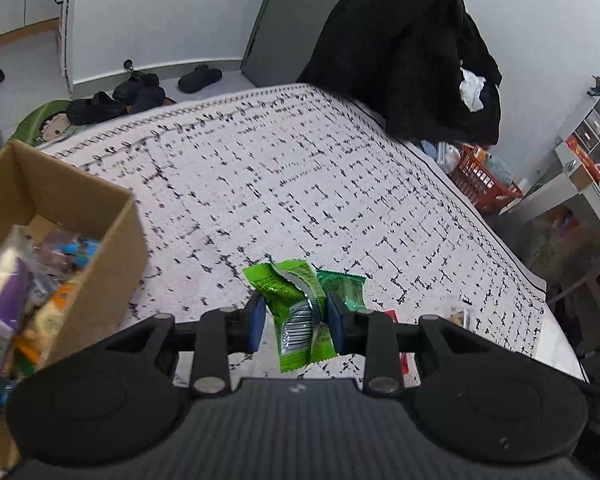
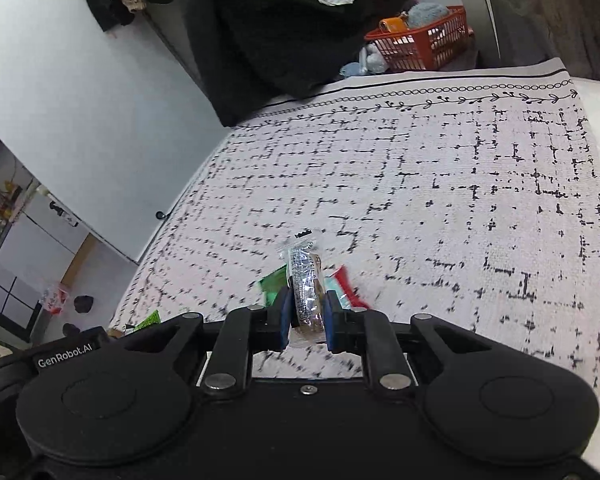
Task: Organize snacks
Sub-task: 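Lift both snacks and carry them over the cardboard box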
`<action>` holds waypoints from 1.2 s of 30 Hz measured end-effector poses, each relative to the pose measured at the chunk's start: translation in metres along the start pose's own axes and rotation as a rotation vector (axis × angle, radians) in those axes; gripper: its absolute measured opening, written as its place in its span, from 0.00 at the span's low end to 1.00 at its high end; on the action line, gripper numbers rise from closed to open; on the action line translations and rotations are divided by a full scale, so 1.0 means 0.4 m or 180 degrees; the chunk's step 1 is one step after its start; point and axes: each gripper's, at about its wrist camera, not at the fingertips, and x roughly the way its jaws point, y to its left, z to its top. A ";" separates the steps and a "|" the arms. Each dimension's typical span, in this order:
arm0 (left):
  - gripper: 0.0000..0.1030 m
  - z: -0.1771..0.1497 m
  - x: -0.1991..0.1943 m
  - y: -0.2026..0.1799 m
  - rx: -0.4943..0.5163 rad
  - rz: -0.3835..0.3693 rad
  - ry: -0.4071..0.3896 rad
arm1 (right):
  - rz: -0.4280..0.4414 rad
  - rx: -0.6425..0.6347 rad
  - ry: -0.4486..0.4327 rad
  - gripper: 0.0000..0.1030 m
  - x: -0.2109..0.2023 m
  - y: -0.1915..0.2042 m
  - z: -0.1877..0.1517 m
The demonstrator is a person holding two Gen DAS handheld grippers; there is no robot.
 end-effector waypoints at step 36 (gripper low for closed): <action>0.31 0.038 -0.273 0.243 -0.0179 -0.0027 -0.0233 | 0.0281 -0.0525 -0.0015 0.16 -0.125 0.340 -0.134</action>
